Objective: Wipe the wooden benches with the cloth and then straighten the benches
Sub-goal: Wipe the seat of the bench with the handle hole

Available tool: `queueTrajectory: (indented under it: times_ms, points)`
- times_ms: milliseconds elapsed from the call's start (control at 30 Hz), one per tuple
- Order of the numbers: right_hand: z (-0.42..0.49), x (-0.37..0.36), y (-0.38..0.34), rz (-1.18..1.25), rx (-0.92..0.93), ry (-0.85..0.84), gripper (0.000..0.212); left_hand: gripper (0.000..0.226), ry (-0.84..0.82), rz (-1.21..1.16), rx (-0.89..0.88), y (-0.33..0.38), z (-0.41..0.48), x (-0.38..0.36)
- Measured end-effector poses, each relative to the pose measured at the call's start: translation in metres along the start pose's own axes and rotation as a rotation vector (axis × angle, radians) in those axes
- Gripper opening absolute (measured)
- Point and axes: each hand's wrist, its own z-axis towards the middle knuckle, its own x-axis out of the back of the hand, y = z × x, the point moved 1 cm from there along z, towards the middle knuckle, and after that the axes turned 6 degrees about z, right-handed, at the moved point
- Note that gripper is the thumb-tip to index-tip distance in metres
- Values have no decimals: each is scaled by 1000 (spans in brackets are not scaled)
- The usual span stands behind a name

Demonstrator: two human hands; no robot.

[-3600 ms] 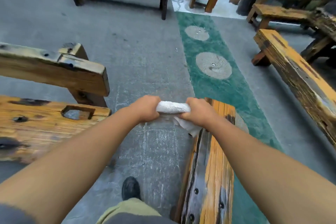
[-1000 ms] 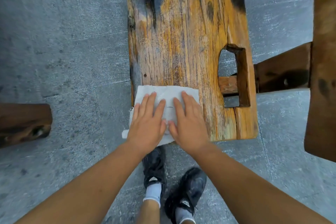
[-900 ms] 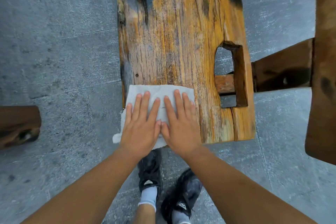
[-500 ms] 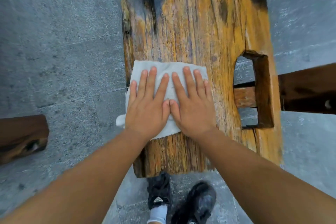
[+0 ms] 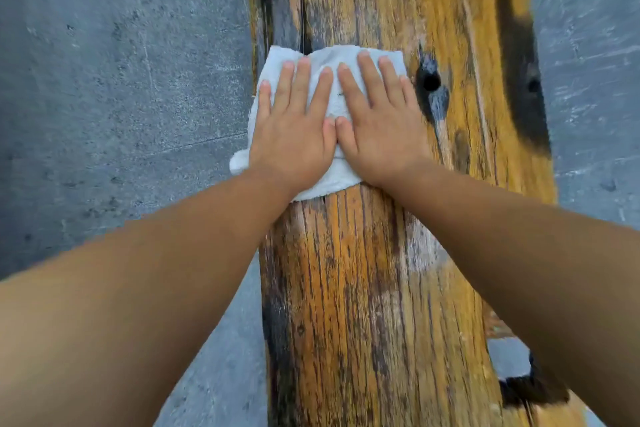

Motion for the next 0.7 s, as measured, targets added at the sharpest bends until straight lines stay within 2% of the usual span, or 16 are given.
queueTrajectory:
  times_ms: [300,467,700]
  points:
    - [123,15,20,-32,0,41,67,62,52,2,75,-26,116,11]
    - [127,16,18,-8,19,66,71,62,69,-6,73,-27,118,11]
    - [124,13,19,3,17,99,63,57,117,-12,115,-17,97,8]
